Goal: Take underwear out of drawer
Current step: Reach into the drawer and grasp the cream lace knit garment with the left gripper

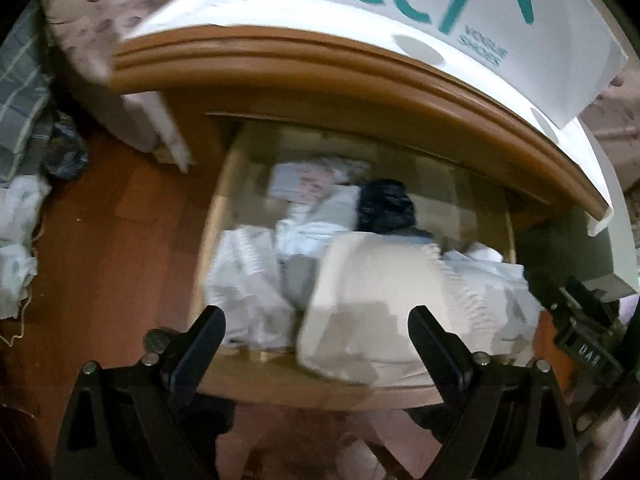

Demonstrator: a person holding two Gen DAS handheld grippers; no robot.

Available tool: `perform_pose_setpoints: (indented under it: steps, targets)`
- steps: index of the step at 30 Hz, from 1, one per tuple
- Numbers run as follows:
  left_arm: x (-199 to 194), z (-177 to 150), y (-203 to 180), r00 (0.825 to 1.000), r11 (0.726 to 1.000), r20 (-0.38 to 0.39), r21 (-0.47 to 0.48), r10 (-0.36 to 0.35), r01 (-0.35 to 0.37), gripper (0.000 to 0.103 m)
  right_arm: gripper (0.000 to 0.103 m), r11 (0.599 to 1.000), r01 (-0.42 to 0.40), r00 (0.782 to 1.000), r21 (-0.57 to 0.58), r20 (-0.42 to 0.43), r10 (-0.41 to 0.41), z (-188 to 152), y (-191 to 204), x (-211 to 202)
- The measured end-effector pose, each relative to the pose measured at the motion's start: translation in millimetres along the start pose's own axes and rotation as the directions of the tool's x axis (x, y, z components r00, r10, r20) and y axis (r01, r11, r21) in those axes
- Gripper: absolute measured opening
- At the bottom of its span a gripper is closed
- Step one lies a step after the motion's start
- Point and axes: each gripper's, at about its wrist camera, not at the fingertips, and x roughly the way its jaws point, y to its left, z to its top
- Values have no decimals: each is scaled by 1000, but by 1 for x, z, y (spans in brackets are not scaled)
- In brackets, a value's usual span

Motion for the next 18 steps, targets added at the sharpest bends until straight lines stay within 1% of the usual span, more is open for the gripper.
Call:
perform_pose_setpoints:
  steps: [2, 3, 6, 8, 11, 14, 16, 18]
  targets:
    - [6, 5, -9, 1000, 1000, -19, 9, -7, 7, 95, 103, 1000, 19, 1000, -4, 4, -19, 0, -2, -2]
    - [9, 8, -14, 1000, 1000, -28, 16, -7, 7, 95, 103, 999, 52, 999, -15, 9, -52, 0, -2, -3]
    - [17, 14, -32, 999, 999, -48, 32, 2, -1, 95, 103, 996, 79, 997, -37, 5, -79, 0, -4, -2]
    - [23, 15, -39, 998, 999, -63, 43, -8, 11, 95, 103, 996, 78, 997, -33, -18, -78, -1, -6, 1]
    - [33, 15, -52, 997, 998, -81, 61, 4, 1, 95, 103, 998, 62, 997, -22, -39, -63, -2, -8, 3]
    - [42, 14, -62, 996, 996, -87, 85, 13, -5, 95, 103, 996, 87, 996, -34, -35, -88, -4, -9, 2]
    - [49, 13, -68, 996, 993, -85, 114, 24, -15, 96, 103, 996, 82, 996, -29, -36, -83, -3, -9, 2]
    - [59, 12, -71, 994, 990, -90, 137, 58, -45, 96, 103, 997, 71, 997, -18, -41, -72, -4, -12, 2]
